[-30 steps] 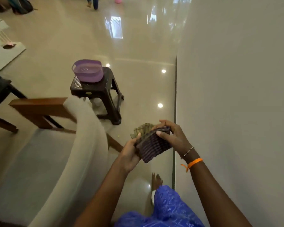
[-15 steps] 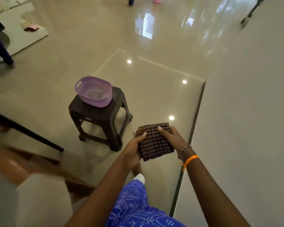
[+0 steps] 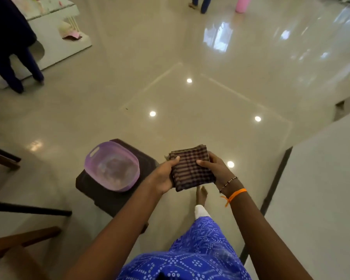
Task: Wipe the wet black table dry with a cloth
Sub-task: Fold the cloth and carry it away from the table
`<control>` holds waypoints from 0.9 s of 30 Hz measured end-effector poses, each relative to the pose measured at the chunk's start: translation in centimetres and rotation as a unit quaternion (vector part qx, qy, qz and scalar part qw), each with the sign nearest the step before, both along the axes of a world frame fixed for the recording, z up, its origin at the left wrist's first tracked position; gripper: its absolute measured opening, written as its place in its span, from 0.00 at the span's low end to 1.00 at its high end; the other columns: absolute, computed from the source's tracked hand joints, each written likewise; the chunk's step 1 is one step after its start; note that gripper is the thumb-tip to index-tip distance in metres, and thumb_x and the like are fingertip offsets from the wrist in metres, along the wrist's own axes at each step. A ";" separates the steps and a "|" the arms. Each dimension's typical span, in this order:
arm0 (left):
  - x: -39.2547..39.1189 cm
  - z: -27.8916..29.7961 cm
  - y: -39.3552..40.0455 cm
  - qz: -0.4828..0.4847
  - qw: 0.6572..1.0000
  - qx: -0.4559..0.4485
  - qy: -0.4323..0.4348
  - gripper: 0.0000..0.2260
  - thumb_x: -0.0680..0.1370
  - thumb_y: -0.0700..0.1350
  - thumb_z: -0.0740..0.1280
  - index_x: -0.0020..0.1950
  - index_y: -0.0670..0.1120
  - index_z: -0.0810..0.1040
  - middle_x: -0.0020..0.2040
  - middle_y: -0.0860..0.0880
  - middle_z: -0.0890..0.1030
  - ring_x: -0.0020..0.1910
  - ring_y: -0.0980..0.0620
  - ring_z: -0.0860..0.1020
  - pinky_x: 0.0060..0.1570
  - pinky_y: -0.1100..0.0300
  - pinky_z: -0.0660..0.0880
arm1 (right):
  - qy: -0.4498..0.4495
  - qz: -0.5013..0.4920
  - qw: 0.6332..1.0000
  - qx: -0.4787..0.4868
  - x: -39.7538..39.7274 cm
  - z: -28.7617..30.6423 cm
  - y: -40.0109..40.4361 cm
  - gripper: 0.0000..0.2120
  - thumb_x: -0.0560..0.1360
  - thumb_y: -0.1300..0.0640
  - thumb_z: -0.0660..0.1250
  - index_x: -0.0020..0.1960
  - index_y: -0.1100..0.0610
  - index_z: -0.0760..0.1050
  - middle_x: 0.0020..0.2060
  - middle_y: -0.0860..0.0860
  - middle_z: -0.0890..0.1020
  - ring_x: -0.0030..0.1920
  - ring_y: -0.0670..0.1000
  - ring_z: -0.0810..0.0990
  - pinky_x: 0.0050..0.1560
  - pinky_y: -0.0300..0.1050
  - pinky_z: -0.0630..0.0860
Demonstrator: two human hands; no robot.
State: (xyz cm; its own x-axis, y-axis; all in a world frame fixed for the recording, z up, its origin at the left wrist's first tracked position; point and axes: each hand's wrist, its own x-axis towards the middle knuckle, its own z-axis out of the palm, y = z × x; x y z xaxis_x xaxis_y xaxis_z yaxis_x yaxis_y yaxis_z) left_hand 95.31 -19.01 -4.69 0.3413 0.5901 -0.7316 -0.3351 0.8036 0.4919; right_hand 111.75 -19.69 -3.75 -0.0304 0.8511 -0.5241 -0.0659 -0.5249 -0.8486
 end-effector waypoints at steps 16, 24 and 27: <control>-2.1 -1.7 27.6 0.272 0.960 -0.037 0.061 0.14 0.75 0.31 0.55 0.57 0.38 0.75 0.36 0.44 0.85 0.34 0.48 0.83 0.33 0.56 0.81 | -0.072 0.231 0.968 -0.058 -5.8 -2.3 36.3 0.11 0.73 0.68 0.60 0.53 0.59 0.73 0.49 0.59 0.78 0.48 0.56 0.76 0.46 0.47 0.75; -13.3 -3.4 36.8 0.433 0.899 -0.038 0.055 0.19 0.76 0.27 0.53 0.65 0.34 0.71 0.37 0.44 0.83 0.41 0.47 0.80 0.35 0.57 0.80 | -0.099 0.376 0.919 -0.057 -20.5 -3.5 49.0 0.16 0.72 0.71 0.55 0.55 0.62 0.74 0.43 0.56 0.78 0.41 0.53 0.75 0.41 0.45 0.73; -18.5 -2.7 38.9 0.493 0.867 -0.043 0.062 0.17 0.77 0.30 0.54 0.64 0.37 0.72 0.41 0.44 0.84 0.40 0.48 0.81 0.41 0.54 0.79 | -0.108 0.446 0.887 -0.039 -27.6 -3.0 52.2 0.16 0.73 0.71 0.54 0.56 0.63 0.75 0.44 0.56 0.78 0.43 0.55 0.75 0.41 0.45 0.74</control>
